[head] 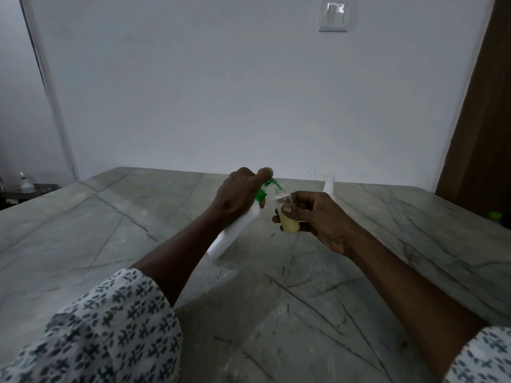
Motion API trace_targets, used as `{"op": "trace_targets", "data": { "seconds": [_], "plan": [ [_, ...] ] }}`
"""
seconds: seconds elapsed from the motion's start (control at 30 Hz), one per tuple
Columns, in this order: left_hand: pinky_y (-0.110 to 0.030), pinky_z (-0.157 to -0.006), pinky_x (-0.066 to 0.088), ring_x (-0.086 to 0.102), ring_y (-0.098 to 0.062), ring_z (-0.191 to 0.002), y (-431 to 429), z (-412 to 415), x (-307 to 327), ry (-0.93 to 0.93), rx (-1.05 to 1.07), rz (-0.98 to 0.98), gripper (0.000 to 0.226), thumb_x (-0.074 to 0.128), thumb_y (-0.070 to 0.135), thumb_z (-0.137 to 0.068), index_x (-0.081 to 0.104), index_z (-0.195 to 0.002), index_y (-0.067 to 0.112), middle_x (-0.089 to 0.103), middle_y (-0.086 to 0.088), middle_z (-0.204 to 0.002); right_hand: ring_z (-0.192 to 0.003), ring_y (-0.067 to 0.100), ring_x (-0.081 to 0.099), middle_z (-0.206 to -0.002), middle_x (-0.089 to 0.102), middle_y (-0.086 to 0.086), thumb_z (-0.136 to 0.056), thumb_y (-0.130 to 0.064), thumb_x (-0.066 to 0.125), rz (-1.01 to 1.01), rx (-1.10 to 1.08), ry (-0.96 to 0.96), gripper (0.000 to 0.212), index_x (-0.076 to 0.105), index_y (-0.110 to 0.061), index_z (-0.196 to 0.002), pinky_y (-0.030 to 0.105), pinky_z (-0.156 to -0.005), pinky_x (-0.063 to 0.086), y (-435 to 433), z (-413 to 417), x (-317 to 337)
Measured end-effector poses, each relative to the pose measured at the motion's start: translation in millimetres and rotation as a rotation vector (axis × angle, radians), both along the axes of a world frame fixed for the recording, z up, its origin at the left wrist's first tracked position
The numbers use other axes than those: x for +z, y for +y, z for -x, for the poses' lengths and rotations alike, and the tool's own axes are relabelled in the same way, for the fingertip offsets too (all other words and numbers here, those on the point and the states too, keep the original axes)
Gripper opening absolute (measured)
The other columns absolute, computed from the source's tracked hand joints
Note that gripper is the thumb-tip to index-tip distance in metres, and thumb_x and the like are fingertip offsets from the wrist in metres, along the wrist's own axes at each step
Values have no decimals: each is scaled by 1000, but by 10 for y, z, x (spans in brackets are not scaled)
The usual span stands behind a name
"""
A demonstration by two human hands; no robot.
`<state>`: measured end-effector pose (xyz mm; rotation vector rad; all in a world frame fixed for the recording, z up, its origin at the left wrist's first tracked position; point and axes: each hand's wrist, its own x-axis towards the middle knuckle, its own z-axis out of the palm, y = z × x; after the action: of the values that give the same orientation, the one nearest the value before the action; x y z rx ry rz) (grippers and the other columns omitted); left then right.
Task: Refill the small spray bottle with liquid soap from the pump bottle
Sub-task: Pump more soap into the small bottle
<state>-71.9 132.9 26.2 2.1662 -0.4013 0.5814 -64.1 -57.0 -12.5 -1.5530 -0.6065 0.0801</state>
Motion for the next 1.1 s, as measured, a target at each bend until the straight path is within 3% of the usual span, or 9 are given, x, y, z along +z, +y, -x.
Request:
{"op": "trace_targets", "data": {
  "seconds": [0.17,0.3,0.4,0.57,0.67,0.73,0.83,0.97,1.1],
  "plan": [
    [-54,-87,48,61,-44,-80,-31,-1,7,-8,11,-35,70,36,51,-85,65,-67,-10,68,-24,-75,-110,27,65,-116,68,11,-85,-23,68,114,-64,-6,31,66,-12,-114,52,-92,53,-6,-1,-3],
    [-49,-89,52,64,-31,-67,-24,-17,-13,20,19,-25,70,43,53,-98,71,-62,0,72,-14,-68,-117,28,59,-123,64,9,-89,-24,64,159,-94,-4,37,61,-11,-124,53,-96,50,-39,-11,29],
    [-47,-88,53,62,-25,-64,-33,-13,-16,24,15,-31,74,41,57,-97,73,-66,-2,72,-12,-68,-112,28,63,-120,67,10,-90,-24,63,128,-61,31,37,61,-10,-123,53,-95,50,-56,1,45],
    [-50,-89,52,65,-40,-73,-35,9,-5,26,6,-29,76,40,56,-96,72,-70,-7,72,-18,-72,-104,32,68,-115,68,15,-82,-21,67,23,36,106,42,61,-6,-120,55,-88,53,-56,-13,35],
    [-51,-87,51,62,-39,-69,-26,-1,-1,22,4,-16,78,38,59,-88,70,-68,-10,70,-20,-70,-102,34,68,-110,70,16,-79,-23,70,6,73,111,43,63,-5,-117,52,-82,57,-48,-16,29],
    [-55,-87,50,58,-35,-68,-24,2,4,5,8,-17,73,36,54,-84,68,-72,-11,68,-25,-74,-102,34,69,-110,69,17,-78,-23,71,20,79,102,43,63,-4,-116,49,-79,58,-43,-20,15],
    [-59,-86,48,58,-46,-80,-31,19,10,-7,1,-48,63,33,45,-83,64,-78,-9,66,-31,-83,-100,32,69,-110,70,17,-78,-22,71,42,70,80,42,63,-5,-115,47,-78,59,-41,-18,0],
    [-52,-88,50,62,-45,-82,-30,-9,-1,12,26,-38,81,34,61,-81,70,-73,-10,70,-27,-80,-100,31,69,-109,70,15,-83,-18,67,54,34,54,33,64,-8,-114,50,-82,57,-63,-25,10],
    [-49,-86,50,64,-44,-80,-45,-23,-13,22,43,-70,89,32,67,-82,71,-75,-13,71,-28,-83,-100,30,69,-111,69,14,-77,-24,69,72,8,32,39,64,-10,-114,51,-83,57,-88,-24,36]
  ]
}}
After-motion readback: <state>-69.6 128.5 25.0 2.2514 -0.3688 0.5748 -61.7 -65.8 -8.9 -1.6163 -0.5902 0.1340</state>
